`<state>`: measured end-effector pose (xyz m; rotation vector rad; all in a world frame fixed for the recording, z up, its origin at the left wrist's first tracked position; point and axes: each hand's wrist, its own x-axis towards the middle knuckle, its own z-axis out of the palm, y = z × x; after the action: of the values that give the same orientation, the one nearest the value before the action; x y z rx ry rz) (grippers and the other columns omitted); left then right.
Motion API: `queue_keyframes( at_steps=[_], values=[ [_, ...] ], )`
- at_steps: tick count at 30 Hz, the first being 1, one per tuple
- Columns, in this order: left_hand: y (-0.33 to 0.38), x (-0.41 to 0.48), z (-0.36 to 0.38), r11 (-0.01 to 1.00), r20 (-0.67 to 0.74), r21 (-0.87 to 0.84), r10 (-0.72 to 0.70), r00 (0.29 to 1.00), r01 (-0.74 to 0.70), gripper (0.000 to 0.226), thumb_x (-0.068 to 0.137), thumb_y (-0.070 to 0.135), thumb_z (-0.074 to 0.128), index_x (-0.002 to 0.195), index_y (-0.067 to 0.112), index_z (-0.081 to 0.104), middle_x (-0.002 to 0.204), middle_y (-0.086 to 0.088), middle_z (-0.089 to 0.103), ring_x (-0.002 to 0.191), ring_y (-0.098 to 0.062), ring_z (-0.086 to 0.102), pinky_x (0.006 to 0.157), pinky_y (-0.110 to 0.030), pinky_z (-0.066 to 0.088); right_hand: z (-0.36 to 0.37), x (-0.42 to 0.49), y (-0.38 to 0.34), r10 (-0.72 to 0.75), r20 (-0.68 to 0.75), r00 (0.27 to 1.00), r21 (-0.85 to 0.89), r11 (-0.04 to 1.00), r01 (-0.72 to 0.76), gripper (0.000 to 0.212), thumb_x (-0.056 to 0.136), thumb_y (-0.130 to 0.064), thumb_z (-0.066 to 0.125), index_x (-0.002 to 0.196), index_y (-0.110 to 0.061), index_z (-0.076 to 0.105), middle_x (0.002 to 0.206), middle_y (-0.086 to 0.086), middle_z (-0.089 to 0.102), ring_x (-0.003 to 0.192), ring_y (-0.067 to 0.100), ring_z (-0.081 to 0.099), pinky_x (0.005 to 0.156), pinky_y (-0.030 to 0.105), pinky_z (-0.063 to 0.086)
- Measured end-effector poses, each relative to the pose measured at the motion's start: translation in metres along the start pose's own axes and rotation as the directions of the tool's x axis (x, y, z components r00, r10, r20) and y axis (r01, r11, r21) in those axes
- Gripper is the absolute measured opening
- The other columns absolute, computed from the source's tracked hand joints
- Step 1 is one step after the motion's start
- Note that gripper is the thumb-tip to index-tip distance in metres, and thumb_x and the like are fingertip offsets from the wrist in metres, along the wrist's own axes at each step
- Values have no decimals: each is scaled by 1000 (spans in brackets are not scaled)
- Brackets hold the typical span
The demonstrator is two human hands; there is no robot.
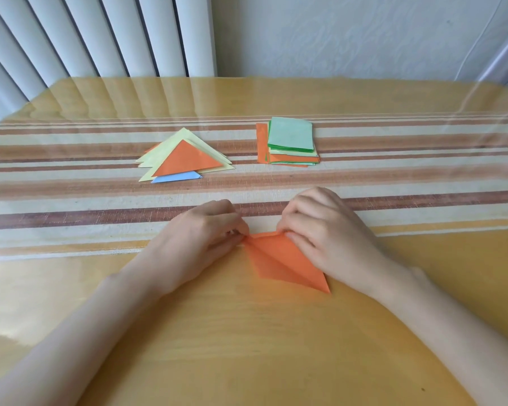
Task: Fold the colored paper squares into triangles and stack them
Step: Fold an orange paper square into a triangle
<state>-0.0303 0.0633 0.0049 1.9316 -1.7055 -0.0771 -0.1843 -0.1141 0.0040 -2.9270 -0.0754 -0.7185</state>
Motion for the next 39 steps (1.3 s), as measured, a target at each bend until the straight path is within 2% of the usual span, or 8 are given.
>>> queue_keyframes(
  at_steps=[3,6,11,14,26,30,36,39],
  values=[
    [2,-5,-4,997,5,59,59,998,-59,30,90,26,45,97,15,72,93,2,62,80,-9,56,67,-24,46,-4,-14,-4,-34,8,999,-84,996,35,28,81,5,54,98,-8,72,92,3,63,95,24,50,93,32,36],
    [7,-10,-6,977,46,182,103,994,-110,35,87,22,42,97,15,75,94,1,64,79,-16,60,61,-24,46,-8,-22,-13,12,48,999,-157,988,-5,45,79,-1,37,106,-10,72,101,7,62,102,27,49,98,39,35],
    [13,-9,-5,974,13,207,94,996,-94,33,87,19,41,90,16,74,89,0,63,74,-21,62,54,-24,48,-5,-9,-32,109,96,989,-236,968,-84,57,72,-5,30,113,-17,68,92,4,54,86,27,48,78,36,34],
    [13,-8,-1,973,-22,216,94,995,-87,32,88,21,42,91,16,73,89,0,63,75,-23,63,52,-32,52,2,-2,-35,98,101,990,-280,958,-66,66,72,-4,25,120,-25,66,85,4,51,78,27,47,72,35,30],
    [16,-15,7,956,-97,292,53,994,-22,35,89,20,38,90,16,73,89,4,63,79,-21,62,43,-33,50,-18,-31,-15,229,46,972,-413,890,-190,69,66,-1,24,110,-24,72,90,6,60,82,30,54,76,40,35],
    [17,-16,8,959,-108,284,47,993,-14,36,89,21,37,90,15,73,89,3,62,81,-19,60,43,-34,50,-22,-26,-29,296,-13,955,-413,868,-274,58,66,-5,26,94,-17,76,89,8,62,85,32,55,76,40,31],
    [3,-20,8,994,-116,106,35,993,-23,44,81,17,36,100,19,75,98,8,60,89,-12,53,67,-34,53,2,2,-61,208,52,977,-268,945,-187,56,69,-9,26,104,-15,71,89,5,59,84,29,53,75,36,33],
    [0,-20,9,998,-118,69,8,993,0,45,81,19,36,103,24,75,100,14,57,88,-10,51,70,-33,50,5,-5,-56,165,103,981,-262,956,-133,58,71,-7,28,111,-12,69,91,7,60,84,30,55,77,36,32]
  ],
)
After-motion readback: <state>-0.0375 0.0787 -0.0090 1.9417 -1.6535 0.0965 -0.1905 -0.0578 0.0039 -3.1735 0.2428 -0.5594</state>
